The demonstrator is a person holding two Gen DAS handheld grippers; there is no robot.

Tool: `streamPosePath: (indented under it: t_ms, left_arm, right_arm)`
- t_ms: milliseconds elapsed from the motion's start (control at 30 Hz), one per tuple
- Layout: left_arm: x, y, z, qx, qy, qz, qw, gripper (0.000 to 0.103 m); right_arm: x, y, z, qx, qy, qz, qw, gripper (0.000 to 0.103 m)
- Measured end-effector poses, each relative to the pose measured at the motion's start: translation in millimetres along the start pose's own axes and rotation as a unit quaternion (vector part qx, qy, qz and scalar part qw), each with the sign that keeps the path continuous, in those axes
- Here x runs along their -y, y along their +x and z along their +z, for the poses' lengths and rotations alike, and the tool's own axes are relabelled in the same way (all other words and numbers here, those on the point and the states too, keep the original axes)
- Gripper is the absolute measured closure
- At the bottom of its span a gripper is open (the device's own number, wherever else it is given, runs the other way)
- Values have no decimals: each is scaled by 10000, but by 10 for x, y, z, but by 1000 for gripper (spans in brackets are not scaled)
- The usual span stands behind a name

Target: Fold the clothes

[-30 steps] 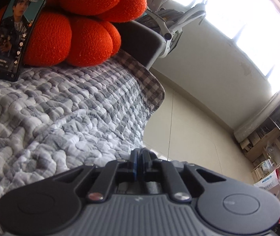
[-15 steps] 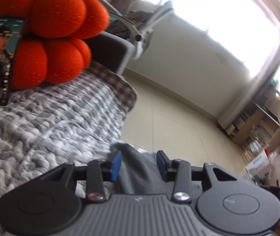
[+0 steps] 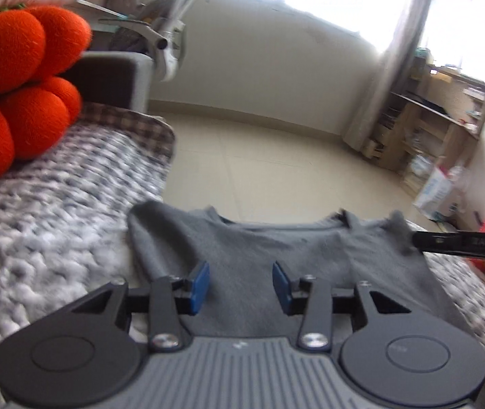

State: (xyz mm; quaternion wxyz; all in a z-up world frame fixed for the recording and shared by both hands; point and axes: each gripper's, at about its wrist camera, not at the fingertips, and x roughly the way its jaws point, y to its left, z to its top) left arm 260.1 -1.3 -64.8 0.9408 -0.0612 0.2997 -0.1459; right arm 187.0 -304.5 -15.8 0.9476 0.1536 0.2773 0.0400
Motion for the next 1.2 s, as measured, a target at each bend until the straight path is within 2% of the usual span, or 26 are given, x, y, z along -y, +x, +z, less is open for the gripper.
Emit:
streamPosePath:
  t_ms: [100, 200, 300, 367, 400, 467, 500, 533, 667, 833, 967, 1000, 1033, 1100, 1200]
  left_arm:
    - [-101, 76, 92, 86, -140, 333, 9993, 60]
    - [-264, 195, 136, 140, -394, 647, 9970, 55]
    - [-438, 330, 162, 98, -688, 733, 9949, 55]
    - [-490, 386, 191, 72, -845, 660, 9942, 55]
    - [-501, 407, 200, 61, -901, 639, 9939, 55]
    - [-505, 441, 195, 49, -983, 618, 9932, 57]
    - [-502, 451, 188, 51, -1003, 608, 9931, 72]
    - [-485, 444, 168, 75, -969, 600, 9935, 96]
    - [-432, 356, 134, 381, -933, 815, 9916, 98]
    - [-403, 441, 123, 191, -892, 1048, 9903, 97]
    - [-380, 433, 147, 102, -792, 1078, 9910, 93]
    - [-373, 406, 151, 109, -767, 1072, 9912, 87]
    - [-368, 364, 152, 140, -769, 1062, 9913, 74]
    - [-351, 281, 151, 196, -759, 1036, 9915, 62]
    - [-264, 158, 125, 213, -555, 930, 9939, 62]
  right_arm:
    - [56, 94, 57, 122, -79, -334, 9993, 61]
    - [100, 258, 61, 75, -62, -464, 9989, 61]
    - [120, 406, 42, 0, -11, -462, 9989, 61]
    - [142, 464, 34, -30, 48, -456, 9989, 61]
    - [157, 479, 32, -32, 97, -437, 9990, 62]
    - [189, 486, 38, -24, 187, -395, 9990, 79]
    - [197, 481, 42, -30, 214, -387, 9990, 91]
    - [197, 462, 45, 1, 225, -394, 9990, 97]
    - [177, 358, 43, 233, 150, -666, 9974, 97]
    - [197, 456, 20, 44, 113, -890, 9960, 97]
    - [163, 449, 38, 20, 27, -875, 9962, 92]
    - [157, 427, 43, 41, 21, -871, 9962, 84]
    - [150, 400, 49, 59, 16, -880, 9961, 73]
    - [132, 322, 60, 106, 19, -852, 9963, 59]
    - [80, 211, 69, 75, -73, -724, 9973, 58]
